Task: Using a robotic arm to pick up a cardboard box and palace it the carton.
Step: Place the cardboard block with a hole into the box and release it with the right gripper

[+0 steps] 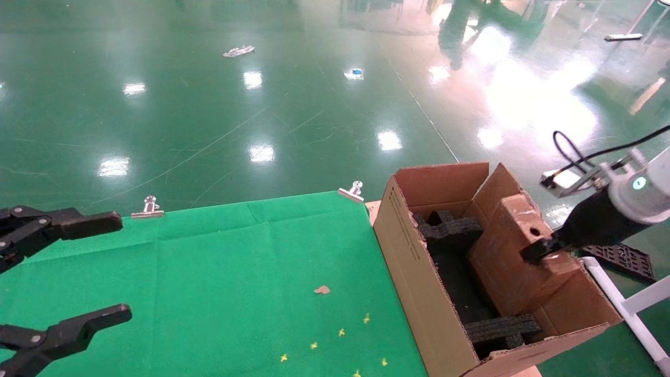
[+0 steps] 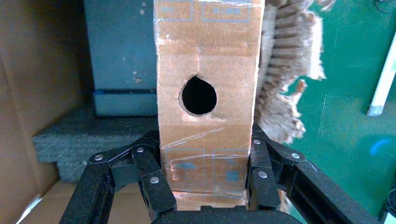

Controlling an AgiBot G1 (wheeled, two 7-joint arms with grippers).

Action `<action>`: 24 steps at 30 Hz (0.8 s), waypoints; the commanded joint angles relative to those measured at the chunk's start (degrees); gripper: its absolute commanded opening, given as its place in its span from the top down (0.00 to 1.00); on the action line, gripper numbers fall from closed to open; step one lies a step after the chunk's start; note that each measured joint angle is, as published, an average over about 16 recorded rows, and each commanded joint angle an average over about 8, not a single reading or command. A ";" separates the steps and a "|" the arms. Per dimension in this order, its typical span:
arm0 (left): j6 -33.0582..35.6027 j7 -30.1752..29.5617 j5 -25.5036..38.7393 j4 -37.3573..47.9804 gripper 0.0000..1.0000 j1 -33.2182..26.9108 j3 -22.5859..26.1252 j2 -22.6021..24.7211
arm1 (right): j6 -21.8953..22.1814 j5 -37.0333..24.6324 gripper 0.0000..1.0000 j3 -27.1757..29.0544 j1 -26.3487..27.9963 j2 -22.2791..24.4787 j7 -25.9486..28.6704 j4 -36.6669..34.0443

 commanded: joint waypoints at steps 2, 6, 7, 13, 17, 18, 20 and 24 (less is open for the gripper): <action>0.00 0.01 -0.01 0.00 0.00 0.00 0.01 0.00 | 1.61 0.91 1.00 0.41 -2.66 -0.92 -0.45 -1.29; -0.01 0.01 -0.02 0.00 0.00 -0.01 0.02 -0.01 | 4.78 2.86 1.00 1.53 -6.88 -1.86 -1.43 -2.50; -0.01 0.01 -0.02 0.00 0.00 -0.01 0.03 -0.01 | 5.66 3.47 1.00 1.89 -7.95 -2.05 -1.76 -2.74; -0.02 0.02 -0.03 0.00 0.00 -0.01 0.05 -0.02 | 10.14 6.04 1.00 3.46 -13.30 -3.13 -4.10 -3.90; -0.03 0.03 -0.04 0.00 0.00 -0.01 0.06 -0.02 | 11.99 7.20 1.00 4.19 -15.81 -3.76 -5.57 -4.84; -0.03 0.03 -0.04 0.00 0.00 -0.01 0.06 -0.03 | 12.35 7.51 1.00 4.39 -16.26 -3.83 -6.02 -5.06; -0.03 0.03 -0.05 0.00 0.00 -0.02 0.07 -0.03 | 12.79 8.18 0.96 4.83 -16.99 -3.88 -7.03 -5.42; -0.04 0.04 -0.06 0.00 0.00 -0.02 0.08 -0.03 | 12.49 9.05 0.46 5.41 -17.56 -3.93 -8.90 -6.17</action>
